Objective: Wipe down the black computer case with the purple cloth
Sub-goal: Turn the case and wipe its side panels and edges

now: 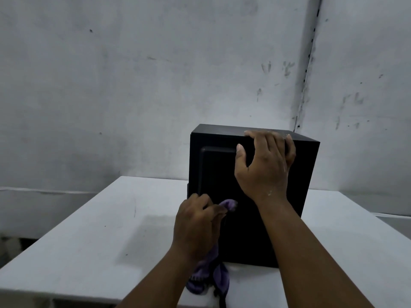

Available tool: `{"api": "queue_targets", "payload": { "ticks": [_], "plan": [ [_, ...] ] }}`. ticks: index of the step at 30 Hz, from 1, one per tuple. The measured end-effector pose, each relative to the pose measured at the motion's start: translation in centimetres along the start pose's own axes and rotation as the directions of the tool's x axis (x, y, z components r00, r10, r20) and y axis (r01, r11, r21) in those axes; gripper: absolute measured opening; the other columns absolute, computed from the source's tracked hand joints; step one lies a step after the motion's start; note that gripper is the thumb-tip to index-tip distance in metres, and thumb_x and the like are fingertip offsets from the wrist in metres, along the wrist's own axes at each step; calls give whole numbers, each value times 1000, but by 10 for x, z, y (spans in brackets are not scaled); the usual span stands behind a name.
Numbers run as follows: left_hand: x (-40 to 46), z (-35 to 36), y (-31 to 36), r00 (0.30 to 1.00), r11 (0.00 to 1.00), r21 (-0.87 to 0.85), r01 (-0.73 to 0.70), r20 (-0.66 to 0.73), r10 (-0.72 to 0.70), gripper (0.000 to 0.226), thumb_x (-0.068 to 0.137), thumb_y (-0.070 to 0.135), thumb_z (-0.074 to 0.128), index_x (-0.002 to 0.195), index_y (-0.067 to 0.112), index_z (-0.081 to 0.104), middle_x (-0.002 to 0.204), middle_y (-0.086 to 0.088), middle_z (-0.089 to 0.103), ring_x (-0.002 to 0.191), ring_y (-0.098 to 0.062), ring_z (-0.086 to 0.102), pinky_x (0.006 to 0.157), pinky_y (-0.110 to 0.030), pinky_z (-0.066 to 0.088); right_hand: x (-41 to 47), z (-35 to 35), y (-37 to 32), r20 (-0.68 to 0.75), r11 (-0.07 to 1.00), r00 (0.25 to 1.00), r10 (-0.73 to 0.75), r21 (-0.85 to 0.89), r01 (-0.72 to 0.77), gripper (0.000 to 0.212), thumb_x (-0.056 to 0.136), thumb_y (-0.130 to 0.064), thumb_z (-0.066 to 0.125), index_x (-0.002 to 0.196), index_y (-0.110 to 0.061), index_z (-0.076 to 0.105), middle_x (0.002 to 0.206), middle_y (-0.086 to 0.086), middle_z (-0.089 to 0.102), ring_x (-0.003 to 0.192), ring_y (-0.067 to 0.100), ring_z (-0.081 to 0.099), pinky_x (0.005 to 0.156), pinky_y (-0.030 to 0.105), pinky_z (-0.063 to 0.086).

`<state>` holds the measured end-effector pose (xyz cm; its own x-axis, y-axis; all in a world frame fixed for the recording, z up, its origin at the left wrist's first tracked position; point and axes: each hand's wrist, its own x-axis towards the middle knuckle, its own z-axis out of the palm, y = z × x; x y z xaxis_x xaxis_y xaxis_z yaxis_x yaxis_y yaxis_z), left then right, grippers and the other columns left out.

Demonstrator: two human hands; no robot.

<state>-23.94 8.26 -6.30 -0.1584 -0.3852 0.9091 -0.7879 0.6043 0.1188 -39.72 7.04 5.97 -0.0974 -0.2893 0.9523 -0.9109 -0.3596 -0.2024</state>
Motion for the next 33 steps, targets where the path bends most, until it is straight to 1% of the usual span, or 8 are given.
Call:
{"api": "queue_targets", "payload": {
  "ticks": [3, 5, 9, 12, 18, 21, 27, 33],
  "plan": [
    [14, -5, 2, 997, 999, -26, 35, -68, -37, 18, 97, 32, 68, 93, 20, 81, 73, 2, 55, 66, -19, 45, 54, -36, 41, 0, 0, 0, -8, 1000, 1000, -3, 3, 3, 34, 94, -37, 59, 124, -20, 64, 119, -5, 66, 131, 22, 50, 125, 51, 17],
    [20, -6, 5, 995, 998, -34, 46, -89, -49, 16, 97, 30, 70, 95, 19, 81, 73, 2, 55, 66, -18, 45, 54, -35, 41, 0, 1, 0, -3, 1000, 1000, -4, -3, 4, 35, 95, -38, 58, 124, -21, 64, 119, -5, 66, 132, 22, 50, 125, 50, 17],
    [11, -3, 7, 998, 998, -56, 40, -52, -43, 14, 97, 30, 70, 96, 21, 81, 73, 3, 54, 65, -17, 45, 52, -37, 43, 0, 2, 1, -6, 1000, 1000, 0, -1, 0, 35, 95, -38, 58, 124, -20, 64, 119, -4, 66, 132, 22, 50, 125, 50, 16],
    [2, 0, 7, 1000, 999, -31, 28, -6, -29, 15, 98, 32, 68, 97, 23, 80, 73, 3, 53, 65, -16, 44, 53, -37, 43, 0, 2, 1, -8, 1000, 1000, -2, 4, 2, 35, 95, -38, 58, 124, -20, 65, 119, -4, 66, 131, 22, 51, 125, 50, 16],
    [3, -1, 6, 1000, 1000, -1, 21, 18, -21, 15, 97, 32, 68, 96, 24, 81, 74, 4, 54, 66, -16, 45, 54, -35, 41, 0, 1, 1, 0, 1000, 1000, 2, -1, -2, 35, 95, -38, 57, 124, -20, 64, 120, -4, 66, 132, 22, 50, 125, 50, 16],
    [2, -1, 6, 999, 999, -20, 31, 20, -31, 14, 97, 32, 69, 96, 24, 80, 74, 4, 54, 66, -16, 45, 53, -36, 43, 0, 1, 1, -2, 1000, 1000, 1, 1, -1, 35, 95, -38, 57, 124, -20, 64, 120, -4, 66, 133, 22, 49, 124, 51, 17],
    [1, 0, 6, 999, 999, -28, 37, 15, -36, 12, 95, 31, 70, 96, 25, 80, 75, 5, 54, 66, -15, 46, 52, -35, 43, 0, 1, 1, -1, 1000, 1000, -2, 0, 2, 35, 95, -38, 58, 124, -20, 64, 121, -4, 66, 132, 22, 50, 124, 52, 18],
    [-1, 0, 6, 998, 997, -43, 60, -1, -61, 22, 98, 38, 62, 94, 25, 80, 74, 6, 55, 66, -14, 46, 51, -34, 44, -1, 0, 0, -3, 1000, 1000, -1, -2, 1, 34, 94, -38, 57, 123, -20, 64, 119, -4, 66, 132, 22, 50, 125, 51, 17]
  ]
}}
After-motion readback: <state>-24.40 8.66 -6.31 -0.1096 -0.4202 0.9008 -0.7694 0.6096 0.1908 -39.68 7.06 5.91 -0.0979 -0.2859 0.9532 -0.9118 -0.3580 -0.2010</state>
